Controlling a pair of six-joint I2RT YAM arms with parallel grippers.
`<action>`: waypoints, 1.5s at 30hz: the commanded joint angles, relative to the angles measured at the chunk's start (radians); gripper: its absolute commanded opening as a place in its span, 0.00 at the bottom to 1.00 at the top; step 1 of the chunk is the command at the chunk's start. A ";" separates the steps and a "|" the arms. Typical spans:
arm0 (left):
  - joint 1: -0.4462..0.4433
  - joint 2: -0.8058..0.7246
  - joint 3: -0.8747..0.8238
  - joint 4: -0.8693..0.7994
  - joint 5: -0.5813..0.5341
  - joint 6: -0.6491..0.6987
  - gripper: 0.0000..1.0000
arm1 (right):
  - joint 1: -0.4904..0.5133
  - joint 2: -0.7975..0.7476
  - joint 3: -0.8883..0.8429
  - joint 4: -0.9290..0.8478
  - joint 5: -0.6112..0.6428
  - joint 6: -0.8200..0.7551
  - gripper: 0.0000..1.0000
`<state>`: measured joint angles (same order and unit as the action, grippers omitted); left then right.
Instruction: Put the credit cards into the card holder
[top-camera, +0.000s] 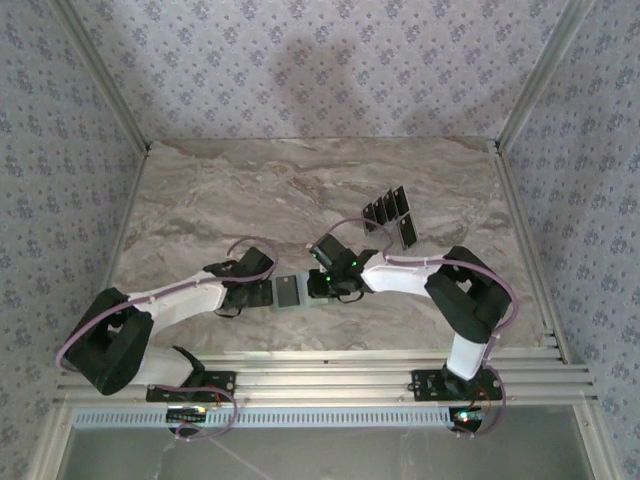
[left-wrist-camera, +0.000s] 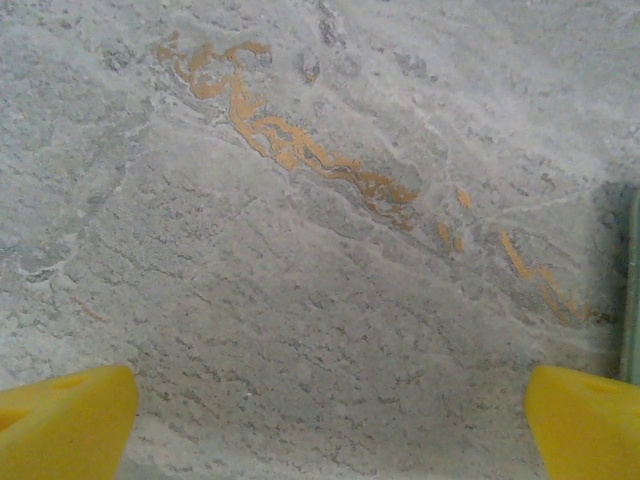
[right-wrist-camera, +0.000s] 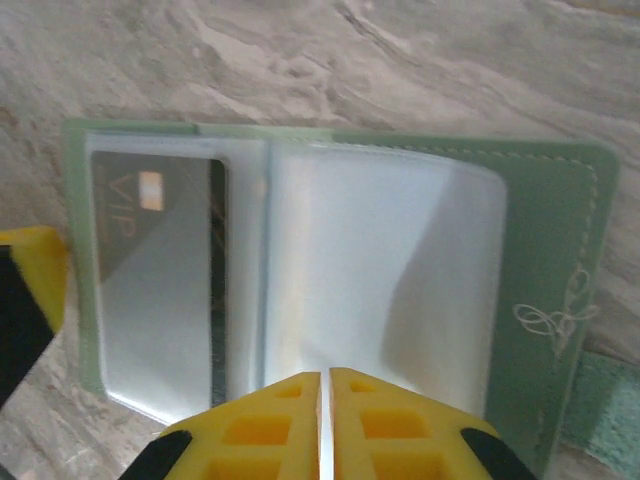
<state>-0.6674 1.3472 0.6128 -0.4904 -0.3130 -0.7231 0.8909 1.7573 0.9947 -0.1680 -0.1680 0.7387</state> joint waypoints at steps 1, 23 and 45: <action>0.004 -0.008 0.015 -0.002 0.002 0.007 1.00 | 0.017 -0.001 0.061 -0.037 0.001 -0.022 0.11; 0.004 0.013 -0.012 0.041 0.025 0.001 1.00 | 0.056 0.154 0.148 -0.024 -0.019 -0.006 0.07; 0.021 -0.209 0.035 0.043 0.129 0.000 1.00 | -0.015 -0.197 0.035 -0.229 0.164 -0.067 0.53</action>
<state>-0.6582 1.1671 0.6262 -0.4641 -0.2432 -0.7235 0.8951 1.5719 1.0672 -0.2913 -0.0837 0.6979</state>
